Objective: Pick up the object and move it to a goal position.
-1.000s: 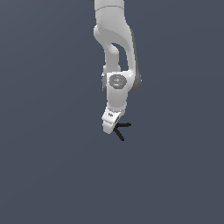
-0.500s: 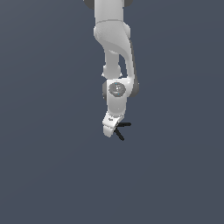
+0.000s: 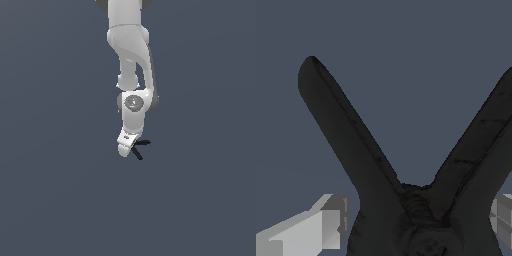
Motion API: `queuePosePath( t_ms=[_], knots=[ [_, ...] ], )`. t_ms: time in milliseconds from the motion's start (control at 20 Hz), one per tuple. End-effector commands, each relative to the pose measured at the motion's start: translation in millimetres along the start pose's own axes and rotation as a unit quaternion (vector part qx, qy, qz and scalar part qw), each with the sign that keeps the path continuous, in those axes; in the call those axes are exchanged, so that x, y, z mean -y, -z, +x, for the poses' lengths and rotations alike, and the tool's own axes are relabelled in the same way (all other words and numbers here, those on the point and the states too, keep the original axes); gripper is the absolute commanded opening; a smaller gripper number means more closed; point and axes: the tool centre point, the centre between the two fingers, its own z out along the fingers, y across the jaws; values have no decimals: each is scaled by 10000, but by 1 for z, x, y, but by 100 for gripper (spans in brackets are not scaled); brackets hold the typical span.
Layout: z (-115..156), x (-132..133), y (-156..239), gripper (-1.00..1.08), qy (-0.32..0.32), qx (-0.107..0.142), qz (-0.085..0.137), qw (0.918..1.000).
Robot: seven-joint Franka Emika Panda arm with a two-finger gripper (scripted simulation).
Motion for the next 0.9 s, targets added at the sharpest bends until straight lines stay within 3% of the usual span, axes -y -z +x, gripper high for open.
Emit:
queuePosePath(
  t_ms=[0, 450, 850],
  knots=[
    [0, 0, -1, -100, -2, 3, 5, 10000],
    [-3, -3, 14, -100, -4, -5, -20, 10000],
    [-10, -9, 63, -100, 2, -1, -16, 10000]
  ],
)
